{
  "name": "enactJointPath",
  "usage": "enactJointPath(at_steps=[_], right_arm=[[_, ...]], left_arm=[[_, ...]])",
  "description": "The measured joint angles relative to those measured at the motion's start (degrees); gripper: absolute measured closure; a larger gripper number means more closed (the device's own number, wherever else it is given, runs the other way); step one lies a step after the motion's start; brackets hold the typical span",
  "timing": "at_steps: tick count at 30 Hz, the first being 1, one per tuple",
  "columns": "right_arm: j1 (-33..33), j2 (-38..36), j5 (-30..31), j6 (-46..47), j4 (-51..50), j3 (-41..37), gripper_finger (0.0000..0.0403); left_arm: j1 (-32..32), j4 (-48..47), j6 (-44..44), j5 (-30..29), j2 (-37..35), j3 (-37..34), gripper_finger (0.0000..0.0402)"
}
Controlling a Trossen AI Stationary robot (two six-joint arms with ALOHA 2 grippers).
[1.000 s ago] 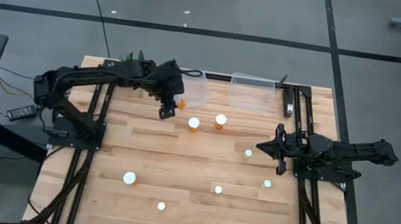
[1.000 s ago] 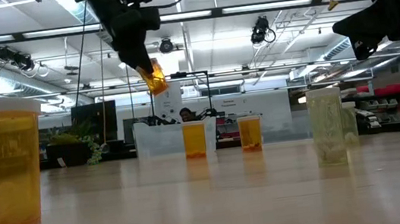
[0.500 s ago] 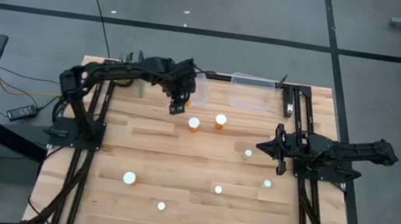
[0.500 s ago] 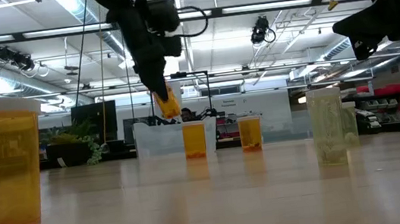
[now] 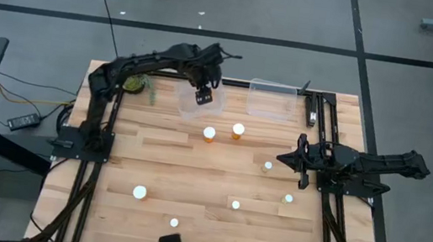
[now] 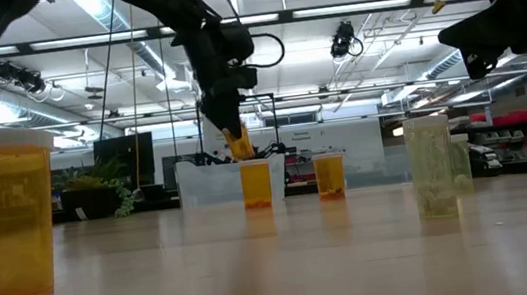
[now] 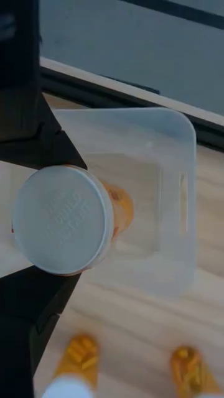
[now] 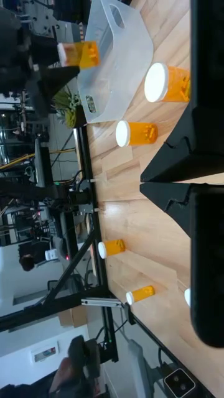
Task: Pick and place medicine bottles into bin by pill shape (circle, oval)
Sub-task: Put the orange capsule bottle into the left transparent bin
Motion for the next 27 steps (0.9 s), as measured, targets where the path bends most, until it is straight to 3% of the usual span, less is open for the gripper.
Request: enactJointPath(at_steps=[10, 23, 27], right_arm=[[0.0, 0.0, 0.0, 0.0, 0.0, 0.0, 0.0383], [0.0, 0.0, 0.0, 0.0, 0.0, 0.0, 0.0383], [0.0, 0.0, 0.0, 0.0, 0.0, 0.0, 0.0383]], left_arm=[[0.7, -0.5, 0.5, 0.0, 6.0, 0.5, 0.0176], [1.7, -0.7, -0.1, -0.2, 6.7, 0.5, 0.0176], [1.7, -5.0, 0.0, -1.4, 6.9, 0.5, 0.017]])
